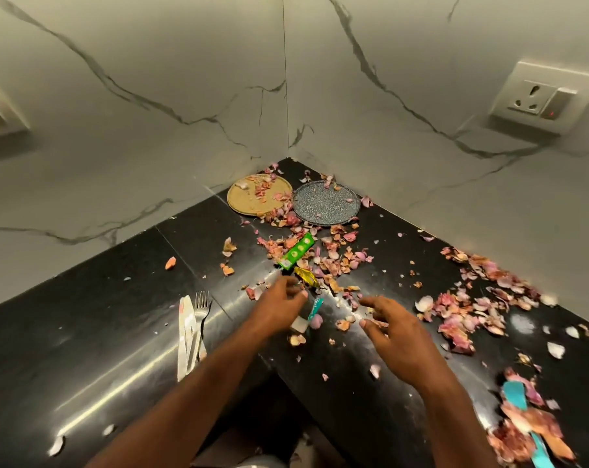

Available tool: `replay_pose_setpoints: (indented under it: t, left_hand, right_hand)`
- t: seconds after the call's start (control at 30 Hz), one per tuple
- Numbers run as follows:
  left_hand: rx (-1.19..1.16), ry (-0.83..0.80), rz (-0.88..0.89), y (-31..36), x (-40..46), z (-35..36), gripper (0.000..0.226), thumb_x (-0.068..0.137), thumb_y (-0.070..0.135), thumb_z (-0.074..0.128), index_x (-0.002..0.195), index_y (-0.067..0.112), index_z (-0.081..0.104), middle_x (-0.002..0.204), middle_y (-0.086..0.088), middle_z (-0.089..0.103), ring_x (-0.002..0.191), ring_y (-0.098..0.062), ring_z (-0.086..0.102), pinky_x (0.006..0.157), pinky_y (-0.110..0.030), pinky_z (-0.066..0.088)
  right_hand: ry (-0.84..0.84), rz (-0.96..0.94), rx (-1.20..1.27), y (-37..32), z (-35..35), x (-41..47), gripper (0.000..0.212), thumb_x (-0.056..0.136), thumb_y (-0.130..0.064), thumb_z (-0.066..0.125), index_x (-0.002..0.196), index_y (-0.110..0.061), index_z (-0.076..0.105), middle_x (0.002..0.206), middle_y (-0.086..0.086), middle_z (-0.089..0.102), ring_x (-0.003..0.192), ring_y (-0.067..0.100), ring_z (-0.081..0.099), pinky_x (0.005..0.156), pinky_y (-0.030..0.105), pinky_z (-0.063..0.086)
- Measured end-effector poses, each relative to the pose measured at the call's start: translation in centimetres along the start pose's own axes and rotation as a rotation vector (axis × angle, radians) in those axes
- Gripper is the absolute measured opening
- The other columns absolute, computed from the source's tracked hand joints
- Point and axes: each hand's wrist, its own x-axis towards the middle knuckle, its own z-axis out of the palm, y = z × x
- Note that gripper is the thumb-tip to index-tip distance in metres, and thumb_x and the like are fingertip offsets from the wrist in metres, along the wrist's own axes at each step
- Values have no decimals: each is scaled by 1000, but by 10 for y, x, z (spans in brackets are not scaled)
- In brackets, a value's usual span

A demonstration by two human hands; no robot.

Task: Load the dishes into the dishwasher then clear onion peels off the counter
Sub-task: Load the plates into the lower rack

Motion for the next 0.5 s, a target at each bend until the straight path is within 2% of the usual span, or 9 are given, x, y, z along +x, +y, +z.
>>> replay_pose_setpoints:
  t: [0.2, 0.27, 0.3, 0.37, 0.4, 0.5]
  left_hand:
    - [-369, 36, -140, 10, 101, -43, 37, 103, 15, 59, 138, 7, 51, 118, -13, 65, 96, -21, 65, 76, -33, 58]
    - [-467, 66, -178, 12, 134, -59, 34, 103, 9, 57, 135, 2, 52, 105, -14, 64, 86, -22, 62, 73, -33, 55]
    - [-513, 89, -203, 14, 149, -66, 28, 103, 8, 56, 130, 0, 55, 99, -14, 62, 82, -21, 61, 75, -33, 55]
    - [-593, 151, -264, 16, 178, -82, 16, 102, 9, 57, 116, 2, 60, 100, -13, 61, 86, -21, 62, 87, -35, 56]
    - [-629, 187, -285, 17, 194, -90, 11, 101, 10, 58, 111, 6, 59, 102, -12, 62, 86, -20, 63, 87, -35, 56]
    - [-726, 263, -327, 19, 238, -108, 24, 99, 8, 56, 123, 9, 59, 106, -12, 64, 81, -18, 62, 65, -25, 55]
  right_hand:
    - [43, 43, -8, -11, -6, 34, 37, 101, -26, 66, 136, -35, 60, 133, -15, 58, 119, 5, 58, 102, 38, 56]
    - [75, 62, 7, -12, -7, 43, 37, 101, -26, 66, 137, -36, 61, 136, -14, 59, 120, 5, 58, 100, 38, 57]
    - [89, 70, 15, -12, -7, 46, 37, 101, -26, 66, 136, -36, 61, 136, -14, 59, 120, 5, 59, 99, 38, 58]
    - [102, 84, 19, -12, -7, 48, 36, 101, -26, 65, 135, -37, 61, 136, -15, 59, 121, 4, 59, 101, 37, 57]
    - [104, 98, 20, -10, -6, 49, 35, 101, -27, 65, 135, -37, 61, 136, -16, 58, 121, 4, 59, 101, 35, 57]
    - [108, 129, 14, -7, -4, 50, 34, 102, -26, 64, 134, -37, 62, 134, -18, 59, 121, -1, 59, 101, 28, 55]
